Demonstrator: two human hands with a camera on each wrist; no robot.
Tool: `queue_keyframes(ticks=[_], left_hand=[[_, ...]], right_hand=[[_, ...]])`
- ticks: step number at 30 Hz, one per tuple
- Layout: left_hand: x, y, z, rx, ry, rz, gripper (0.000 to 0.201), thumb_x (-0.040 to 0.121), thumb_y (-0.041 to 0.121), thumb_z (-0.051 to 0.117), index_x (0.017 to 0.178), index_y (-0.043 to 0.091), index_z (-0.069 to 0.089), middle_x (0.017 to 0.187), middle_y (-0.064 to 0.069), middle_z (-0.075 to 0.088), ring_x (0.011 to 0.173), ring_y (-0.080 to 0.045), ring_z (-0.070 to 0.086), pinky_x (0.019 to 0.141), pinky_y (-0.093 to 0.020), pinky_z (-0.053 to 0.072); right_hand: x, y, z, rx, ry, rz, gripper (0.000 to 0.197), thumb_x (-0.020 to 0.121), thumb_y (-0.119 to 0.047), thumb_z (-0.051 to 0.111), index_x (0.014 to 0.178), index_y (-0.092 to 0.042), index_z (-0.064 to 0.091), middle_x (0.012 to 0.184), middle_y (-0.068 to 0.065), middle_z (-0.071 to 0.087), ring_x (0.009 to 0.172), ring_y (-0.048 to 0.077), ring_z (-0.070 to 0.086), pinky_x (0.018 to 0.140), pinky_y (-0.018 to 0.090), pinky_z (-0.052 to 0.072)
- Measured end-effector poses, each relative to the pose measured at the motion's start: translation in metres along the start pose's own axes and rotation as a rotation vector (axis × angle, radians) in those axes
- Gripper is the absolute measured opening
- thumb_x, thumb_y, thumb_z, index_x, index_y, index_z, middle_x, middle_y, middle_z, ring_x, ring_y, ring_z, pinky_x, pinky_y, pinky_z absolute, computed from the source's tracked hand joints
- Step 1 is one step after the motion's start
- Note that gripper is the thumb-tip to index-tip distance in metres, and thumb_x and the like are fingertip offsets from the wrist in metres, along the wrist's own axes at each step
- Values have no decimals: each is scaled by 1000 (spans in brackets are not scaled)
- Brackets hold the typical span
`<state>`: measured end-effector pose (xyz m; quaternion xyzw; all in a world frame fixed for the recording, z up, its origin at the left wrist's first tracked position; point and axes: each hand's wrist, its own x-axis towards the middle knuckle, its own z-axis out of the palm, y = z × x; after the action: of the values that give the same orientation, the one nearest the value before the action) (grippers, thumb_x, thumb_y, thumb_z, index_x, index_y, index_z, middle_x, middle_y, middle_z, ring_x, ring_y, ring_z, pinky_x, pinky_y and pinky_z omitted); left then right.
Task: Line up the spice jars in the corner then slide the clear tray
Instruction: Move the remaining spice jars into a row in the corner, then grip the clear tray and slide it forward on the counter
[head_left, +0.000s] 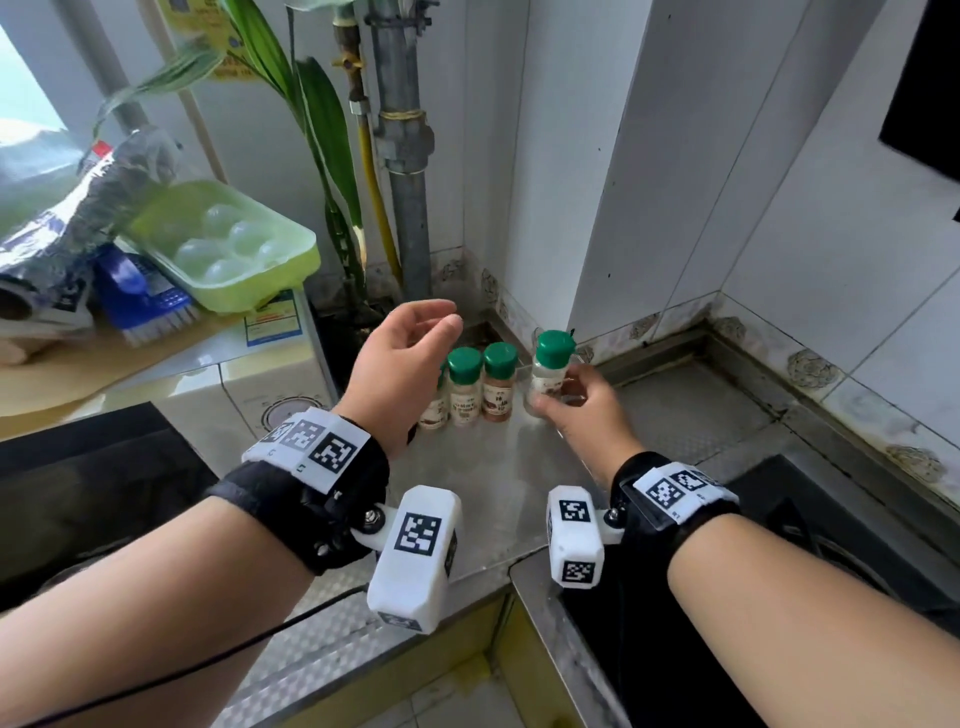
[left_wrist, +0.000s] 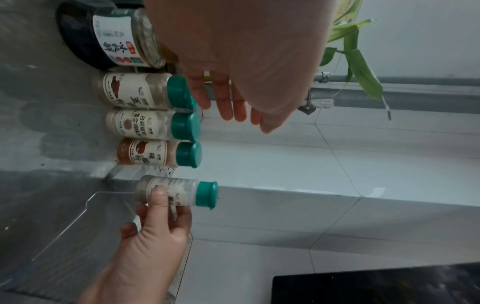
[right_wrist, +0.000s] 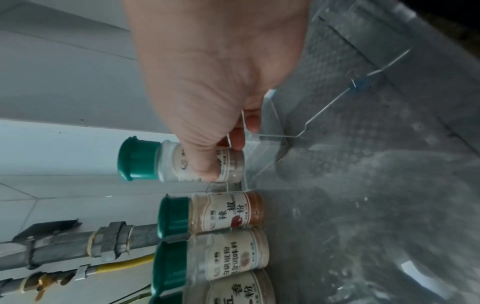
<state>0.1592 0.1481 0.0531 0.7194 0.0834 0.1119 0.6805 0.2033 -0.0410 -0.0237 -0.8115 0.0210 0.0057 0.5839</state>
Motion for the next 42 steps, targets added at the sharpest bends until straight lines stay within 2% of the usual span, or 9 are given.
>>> queue_keyframes(ticks=[4, 11, 21, 25, 29, 33, 35, 39, 42], left_hand=[[6, -1, -14, -25, 91, -11, 17, 95, 29, 58, 109, 28, 67, 102, 8, 69, 98, -5, 64, 86, -25, 51], [7, -4, -28, -27, 159, -26, 13, 96, 26, 56, 104, 28, 67, 91, 7, 65, 72, -4, 56, 56, -15, 48], [6, -6, -37, -12, 184, -41, 20, 96, 25, 56, 112, 23, 68, 94, 9, 66, 79, -4, 59, 68, -19, 52], [-3, -8, -35, -44, 170, -36, 13, 96, 21, 56, 104, 22, 65, 87, 7, 62, 74, -4, 56, 57, -10, 48], [-14, -12, -35, -74, 162, -51, 9, 96, 20, 56, 95, 27, 62, 83, 8, 61, 73, -5, 54, 65, -18, 45], [-22, -20, -40, -70, 255, -87, 11, 94, 18, 54, 88, 26, 54, 79, 5, 53, 63, -10, 44, 58, -23, 37], [-28, -23, -43, -71, 330, -128, 5, 93, 19, 53, 95, 23, 50, 86, 1, 51, 62, -11, 42, 55, -24, 35], [-46, -31, -48, -54, 374, -283, 25, 95, 24, 48, 119, 16, 48, 96, 1, 52, 80, -13, 49, 75, -28, 39], [-60, -37, -47, -33, 319, -447, 46, 95, 28, 46, 135, 5, 49, 128, -12, 58, 112, -30, 55, 88, -33, 43]], right_hand=[[10, 5, 13, -30, 34, 25, 36, 71, -27, 70, 104, -21, 58, 97, -2, 66, 91, 17, 61, 82, 29, 47], [24, 10, 26, -71, 38, 50, 38, 71, -23, 71, 106, -23, 56, 101, 0, 65, 93, 20, 61, 85, 30, 47], [19, 7, 24, -44, 24, 69, 50, 72, -21, 72, 118, -17, 53, 105, -1, 61, 90, 14, 57, 81, 26, 44], [14, 13, 20, -76, 41, 102, 58, 68, -30, 73, 121, -25, 50, 113, -2, 62, 99, 15, 59, 89, 35, 50], [2, 15, 14, -80, 74, 97, 50, 74, -29, 68, 121, -24, 50, 109, -2, 61, 96, 16, 58, 75, 26, 49], [-12, 12, 10, -63, 190, 79, 41, 78, -19, 60, 119, -20, 53, 105, -3, 59, 96, 17, 58, 84, 31, 48], [-18, 11, 5, -89, 261, 76, 38, 79, -18, 56, 117, -18, 54, 105, -2, 59, 93, 17, 58, 79, 27, 45], [-28, 16, -10, -218, 442, 106, 36, 76, -22, 52, 111, -24, 58, 111, 0, 64, 100, 25, 60, 86, 35, 47], [-34, 20, -20, -394, 480, 236, 43, 75, -33, 48, 118, -32, 55, 122, 0, 60, 111, 29, 52, 97, 43, 38]])
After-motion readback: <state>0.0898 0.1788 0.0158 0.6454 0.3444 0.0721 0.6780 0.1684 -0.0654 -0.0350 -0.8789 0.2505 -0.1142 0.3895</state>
